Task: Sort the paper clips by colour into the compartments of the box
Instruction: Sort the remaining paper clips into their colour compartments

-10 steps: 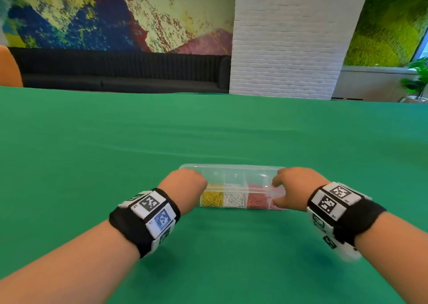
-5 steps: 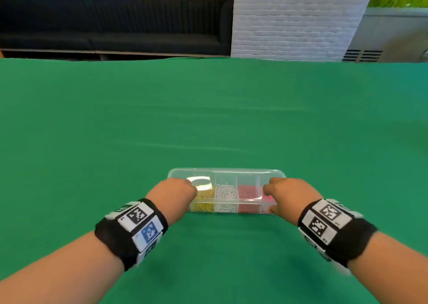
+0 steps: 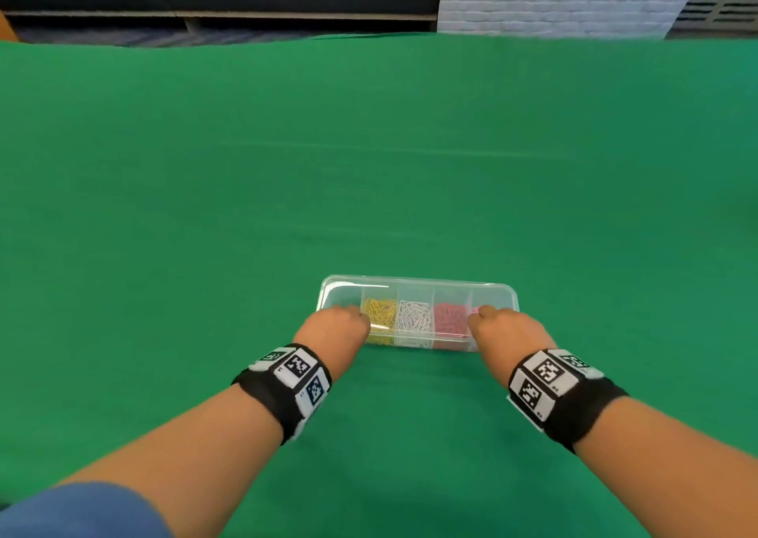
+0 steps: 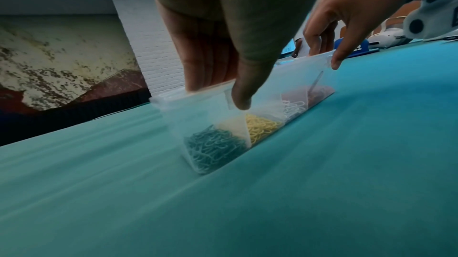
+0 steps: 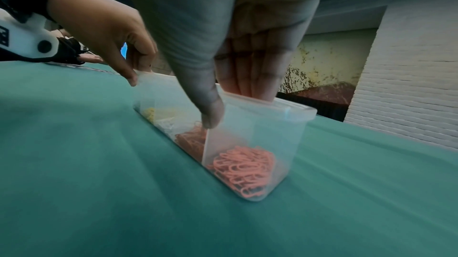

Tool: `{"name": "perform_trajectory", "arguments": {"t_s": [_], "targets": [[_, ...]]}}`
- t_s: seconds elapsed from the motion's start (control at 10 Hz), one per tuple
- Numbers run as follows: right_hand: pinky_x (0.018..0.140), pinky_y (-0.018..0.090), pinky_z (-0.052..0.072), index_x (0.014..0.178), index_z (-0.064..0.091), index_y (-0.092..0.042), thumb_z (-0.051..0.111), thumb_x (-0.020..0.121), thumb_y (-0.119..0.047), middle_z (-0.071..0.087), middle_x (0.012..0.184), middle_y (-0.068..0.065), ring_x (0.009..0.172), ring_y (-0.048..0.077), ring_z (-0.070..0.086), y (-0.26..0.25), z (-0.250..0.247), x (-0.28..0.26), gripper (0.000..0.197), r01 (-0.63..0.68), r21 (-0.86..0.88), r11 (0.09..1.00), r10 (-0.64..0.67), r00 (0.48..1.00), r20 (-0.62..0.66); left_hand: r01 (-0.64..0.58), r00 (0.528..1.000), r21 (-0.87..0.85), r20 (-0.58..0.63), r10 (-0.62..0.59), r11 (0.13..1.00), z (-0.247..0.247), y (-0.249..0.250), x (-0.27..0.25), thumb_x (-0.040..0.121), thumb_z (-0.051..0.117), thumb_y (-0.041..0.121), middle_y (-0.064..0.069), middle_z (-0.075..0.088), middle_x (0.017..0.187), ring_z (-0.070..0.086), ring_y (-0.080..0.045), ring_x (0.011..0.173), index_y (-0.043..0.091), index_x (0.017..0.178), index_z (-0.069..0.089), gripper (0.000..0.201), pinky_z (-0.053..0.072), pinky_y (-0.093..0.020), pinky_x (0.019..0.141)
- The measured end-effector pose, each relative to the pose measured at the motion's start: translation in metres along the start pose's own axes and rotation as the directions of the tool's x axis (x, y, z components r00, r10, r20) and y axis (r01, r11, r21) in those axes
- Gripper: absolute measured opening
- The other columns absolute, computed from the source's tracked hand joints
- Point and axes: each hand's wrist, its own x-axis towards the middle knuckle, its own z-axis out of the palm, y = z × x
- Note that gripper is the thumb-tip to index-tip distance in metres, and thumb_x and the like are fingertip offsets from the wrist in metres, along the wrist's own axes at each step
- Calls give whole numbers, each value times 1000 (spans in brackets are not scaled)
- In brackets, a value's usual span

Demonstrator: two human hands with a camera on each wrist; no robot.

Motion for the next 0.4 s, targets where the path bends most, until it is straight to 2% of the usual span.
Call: {"name": "perform_trajectory", "arguments": {"t_s": [0.1,0.2,0.3,0.4], "targets": [[75,27,48,116,54,-7,47,90,-6,58,107,6,91,21,60,1,0,3,27,-1,9,1000,1,1000,-13,13,1000,-24,-4,-13,1000,-1,-6,1,86,42,-8,-8,59,106,58,-24,94,6,106,57,28,48,-30,81],[72,24,45,115,56,-10,54,91,-25,58,104,3,86,18,57,4,-5,5,28,-21,84,996,23,1000,-18,45,999,-94,-17,-46,995,-1,-12,4,89,49,2,-7,62,106,60,-22,92,7,104,60,19,52,-30,83],[76,24,45,118,56,-15,57,89,-38,56,108,1,90,17,55,10,-11,3,37,-37,154,987,35,999,17,69,996,-266,-29,-80,962,-8,-21,7,91,57,22,-3,61,112,60,-19,98,13,111,62,23,50,-29,88],[87,26,45,122,56,-22,55,90,-38,55,120,-3,104,16,56,20,-12,-6,36,-84,315,946,81,996,24,122,986,-512,-33,-162,850,-4,-39,-6,89,61,35,4,61,115,59,-13,102,20,116,61,31,47,-27,92]]}}
